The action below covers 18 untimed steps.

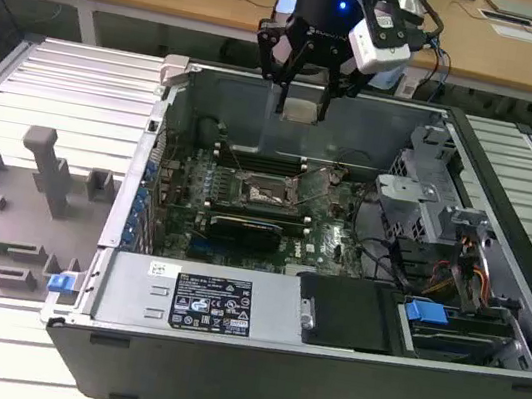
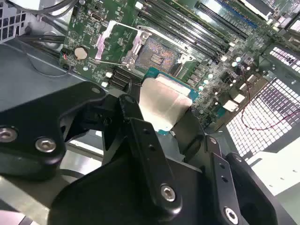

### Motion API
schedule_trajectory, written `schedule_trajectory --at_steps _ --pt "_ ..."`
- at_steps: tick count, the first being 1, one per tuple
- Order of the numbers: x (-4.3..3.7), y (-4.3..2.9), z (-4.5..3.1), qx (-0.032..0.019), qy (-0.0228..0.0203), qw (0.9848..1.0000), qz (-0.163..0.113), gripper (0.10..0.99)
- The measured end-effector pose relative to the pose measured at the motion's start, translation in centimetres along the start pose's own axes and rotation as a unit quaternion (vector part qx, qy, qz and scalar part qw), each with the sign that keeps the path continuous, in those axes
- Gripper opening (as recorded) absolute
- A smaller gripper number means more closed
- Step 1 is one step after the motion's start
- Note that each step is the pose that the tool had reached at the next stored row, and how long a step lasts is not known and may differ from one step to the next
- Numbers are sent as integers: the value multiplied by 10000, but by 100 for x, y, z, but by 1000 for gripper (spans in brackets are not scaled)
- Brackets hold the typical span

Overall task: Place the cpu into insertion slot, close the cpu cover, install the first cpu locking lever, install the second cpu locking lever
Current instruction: 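Place the cpu into insertion slot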

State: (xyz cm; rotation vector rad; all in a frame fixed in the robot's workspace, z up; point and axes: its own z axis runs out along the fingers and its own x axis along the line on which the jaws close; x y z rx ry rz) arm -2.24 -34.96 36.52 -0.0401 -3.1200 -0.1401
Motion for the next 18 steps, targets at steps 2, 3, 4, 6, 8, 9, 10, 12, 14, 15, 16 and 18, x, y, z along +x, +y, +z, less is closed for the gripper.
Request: schedule_trajectory --at_steps 2,3,4,6,8,9,10,12,14,15,16,18 --pt "0 0 0 0 0 10000 0 537" --pt "0 0 0 0 0 10000 0 537" --pt "0 0 0 0 0 10000 0 537" --pt "0 0 0 0 0 10000 0 537" --pt "0 0 1 1 0 10000 0 537" --pt "0 0 5 0 0 10000 0 537" --pt "0 -1 10 0 0 10000 0 537" --pt "-1 -3 32 0 0 10000 0 537" --pt "-1 -5 59 0 0 10000 -1 537" --pt "-1 -6 67 0 0 10000 -1 537" --pt "0 -7 82 0 0 10000 0 537" --pt "2 -10 106 0 -2 10000 0 537"
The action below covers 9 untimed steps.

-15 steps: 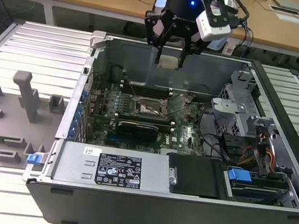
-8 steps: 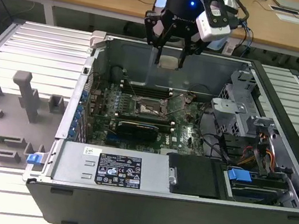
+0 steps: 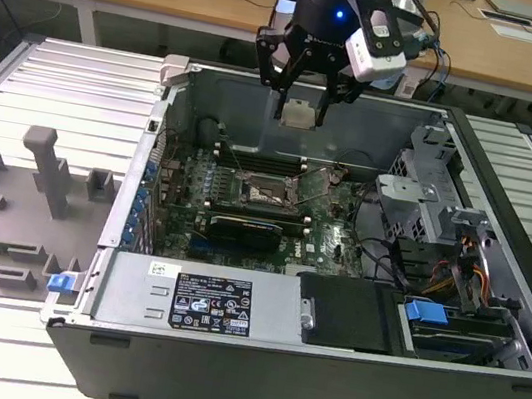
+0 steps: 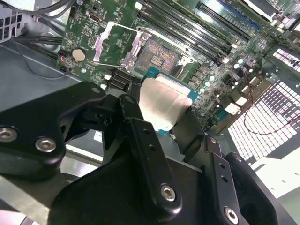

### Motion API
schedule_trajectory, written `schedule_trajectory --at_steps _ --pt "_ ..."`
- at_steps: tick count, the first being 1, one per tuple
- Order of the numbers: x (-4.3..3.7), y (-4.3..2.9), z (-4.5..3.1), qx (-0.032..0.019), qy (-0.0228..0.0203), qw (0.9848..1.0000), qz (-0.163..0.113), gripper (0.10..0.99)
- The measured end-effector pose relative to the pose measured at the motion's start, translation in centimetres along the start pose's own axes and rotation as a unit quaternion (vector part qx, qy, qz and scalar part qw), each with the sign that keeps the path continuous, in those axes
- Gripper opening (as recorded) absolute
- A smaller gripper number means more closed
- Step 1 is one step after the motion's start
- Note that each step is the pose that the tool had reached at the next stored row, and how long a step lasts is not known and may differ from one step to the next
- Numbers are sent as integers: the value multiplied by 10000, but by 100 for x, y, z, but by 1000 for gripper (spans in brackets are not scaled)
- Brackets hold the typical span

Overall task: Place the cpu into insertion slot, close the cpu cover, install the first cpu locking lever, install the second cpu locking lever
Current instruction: 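Place the cpu into insertion slot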

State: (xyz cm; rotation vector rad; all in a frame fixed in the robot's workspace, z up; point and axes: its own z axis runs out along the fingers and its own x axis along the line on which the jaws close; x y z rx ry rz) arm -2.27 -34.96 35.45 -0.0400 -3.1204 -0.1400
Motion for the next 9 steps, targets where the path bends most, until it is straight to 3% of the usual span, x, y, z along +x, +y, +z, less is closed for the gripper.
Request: schedule_trajectory --at_steps 4,9 --pt "53 -10 154 -1 -48 10000 -4 537" --pt "68 -19 250 -1 -51 10000 -5 537"
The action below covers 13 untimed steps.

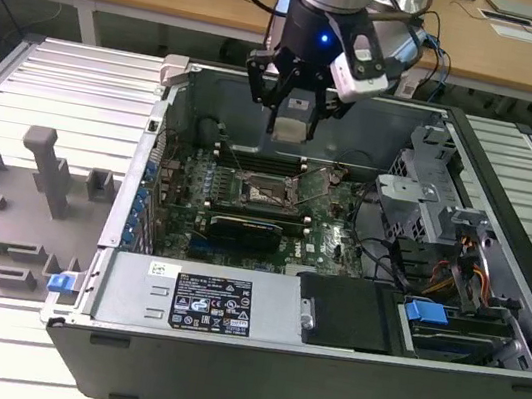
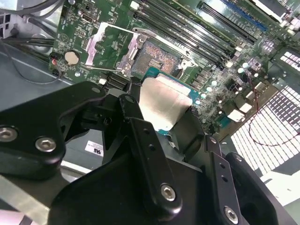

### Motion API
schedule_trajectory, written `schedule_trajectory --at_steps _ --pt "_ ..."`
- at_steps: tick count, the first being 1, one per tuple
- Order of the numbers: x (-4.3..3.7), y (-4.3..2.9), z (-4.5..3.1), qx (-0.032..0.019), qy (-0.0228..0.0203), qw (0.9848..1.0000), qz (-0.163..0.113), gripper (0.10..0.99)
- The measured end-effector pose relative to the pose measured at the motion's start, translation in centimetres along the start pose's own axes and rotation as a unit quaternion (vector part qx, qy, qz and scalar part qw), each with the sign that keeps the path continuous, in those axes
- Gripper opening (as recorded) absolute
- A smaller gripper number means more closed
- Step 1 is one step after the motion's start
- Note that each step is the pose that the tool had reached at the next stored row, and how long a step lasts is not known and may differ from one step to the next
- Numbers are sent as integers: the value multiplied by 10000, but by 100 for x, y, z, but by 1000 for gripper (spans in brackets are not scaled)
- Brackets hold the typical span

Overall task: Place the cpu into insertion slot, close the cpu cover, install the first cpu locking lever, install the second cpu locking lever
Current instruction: 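Place the cpu into insertion slot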

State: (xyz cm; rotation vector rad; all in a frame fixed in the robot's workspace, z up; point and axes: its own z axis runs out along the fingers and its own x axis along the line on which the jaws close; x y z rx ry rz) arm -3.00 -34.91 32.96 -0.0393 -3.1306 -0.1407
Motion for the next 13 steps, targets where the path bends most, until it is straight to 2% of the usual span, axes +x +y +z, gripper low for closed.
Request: schedule_trajectory --at_steps 13 --pt "8 4 297 10 0 10000 1 537"
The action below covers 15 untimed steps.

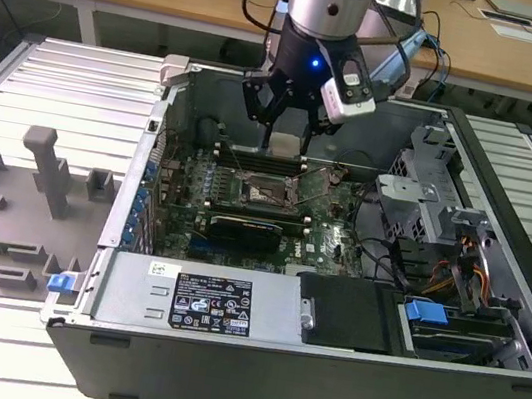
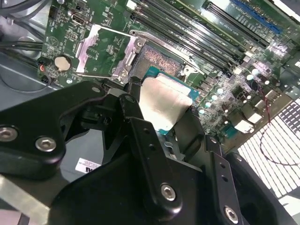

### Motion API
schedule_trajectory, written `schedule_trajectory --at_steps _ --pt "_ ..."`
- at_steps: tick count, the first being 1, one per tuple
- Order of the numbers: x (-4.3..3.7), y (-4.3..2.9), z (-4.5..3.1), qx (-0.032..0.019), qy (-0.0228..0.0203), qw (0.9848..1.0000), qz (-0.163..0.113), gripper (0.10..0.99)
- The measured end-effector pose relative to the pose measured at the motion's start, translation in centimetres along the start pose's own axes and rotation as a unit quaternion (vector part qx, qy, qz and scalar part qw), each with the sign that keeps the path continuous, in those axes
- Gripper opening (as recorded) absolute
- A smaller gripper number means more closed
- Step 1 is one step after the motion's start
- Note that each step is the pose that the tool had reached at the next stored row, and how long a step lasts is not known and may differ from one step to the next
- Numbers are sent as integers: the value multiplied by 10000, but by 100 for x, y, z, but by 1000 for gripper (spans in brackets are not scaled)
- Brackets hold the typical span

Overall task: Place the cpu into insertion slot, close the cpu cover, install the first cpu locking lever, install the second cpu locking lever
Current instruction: 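Place the cpu into insertion slot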

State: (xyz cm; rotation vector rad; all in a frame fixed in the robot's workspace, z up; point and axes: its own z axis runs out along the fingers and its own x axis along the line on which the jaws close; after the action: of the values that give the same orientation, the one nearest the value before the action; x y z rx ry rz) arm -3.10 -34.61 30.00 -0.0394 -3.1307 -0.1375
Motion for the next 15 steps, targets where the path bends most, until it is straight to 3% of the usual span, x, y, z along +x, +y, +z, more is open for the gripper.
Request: schedule_trajectory --at_steps 9,15 --pt "6 15 195 27 -1 10000 0 537" --pt "11 10 297 81 -4 10000 21 537"
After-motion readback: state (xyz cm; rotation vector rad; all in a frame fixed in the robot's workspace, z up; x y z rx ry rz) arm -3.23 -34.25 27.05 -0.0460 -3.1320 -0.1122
